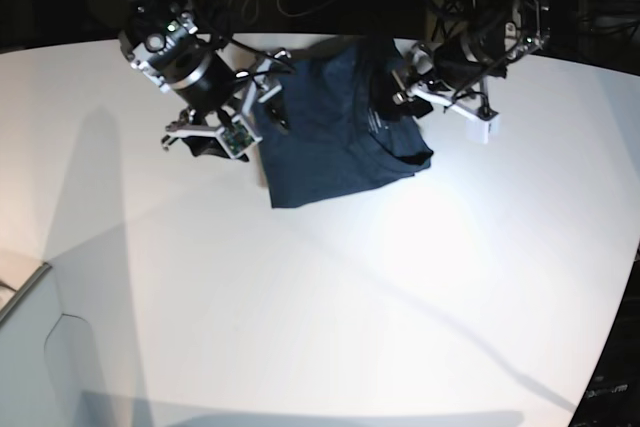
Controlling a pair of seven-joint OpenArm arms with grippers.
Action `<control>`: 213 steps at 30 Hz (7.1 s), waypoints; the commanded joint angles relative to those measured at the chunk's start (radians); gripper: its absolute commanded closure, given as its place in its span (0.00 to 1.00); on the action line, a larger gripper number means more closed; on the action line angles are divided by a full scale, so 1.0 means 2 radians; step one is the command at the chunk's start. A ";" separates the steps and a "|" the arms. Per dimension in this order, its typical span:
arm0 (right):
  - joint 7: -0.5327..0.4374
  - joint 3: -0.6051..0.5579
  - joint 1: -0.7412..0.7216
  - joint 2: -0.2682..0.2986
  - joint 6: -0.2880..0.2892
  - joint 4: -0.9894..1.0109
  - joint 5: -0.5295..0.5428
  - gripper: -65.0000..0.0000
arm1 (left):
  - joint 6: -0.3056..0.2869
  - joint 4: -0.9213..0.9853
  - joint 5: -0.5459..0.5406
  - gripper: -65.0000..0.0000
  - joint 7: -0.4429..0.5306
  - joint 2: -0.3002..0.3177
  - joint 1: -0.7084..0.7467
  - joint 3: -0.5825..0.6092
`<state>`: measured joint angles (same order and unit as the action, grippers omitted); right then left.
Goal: Layout the t-shirt on the table in an organized manner, then fold the t-shirt properly
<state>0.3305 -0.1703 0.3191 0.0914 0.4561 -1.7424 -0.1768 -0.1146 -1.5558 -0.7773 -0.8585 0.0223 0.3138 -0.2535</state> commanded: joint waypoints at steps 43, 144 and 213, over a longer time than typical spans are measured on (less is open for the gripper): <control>-0.010 0.007 -0.003 0.005 0.001 -0.007 0.004 0.40 | -0.001 0.072 0.012 0.41 0.005 0.008 -0.058 0.019; -0.013 0.438 0.010 -0.124 -0.001 -0.011 0.004 0.40 | -0.006 0.409 0.262 1.00 0.303 -0.065 -0.519 0.848; -0.013 0.277 0.020 -0.124 -0.001 0.066 0.005 1.00 | -0.006 0.028 0.528 0.51 0.299 0.037 -0.112 0.060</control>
<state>0.3164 0.3840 0.3592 -0.1581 0.4553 -1.5990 -0.1761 -0.1337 -1.4765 0.2802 -0.2867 0.0914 0.1032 -0.1295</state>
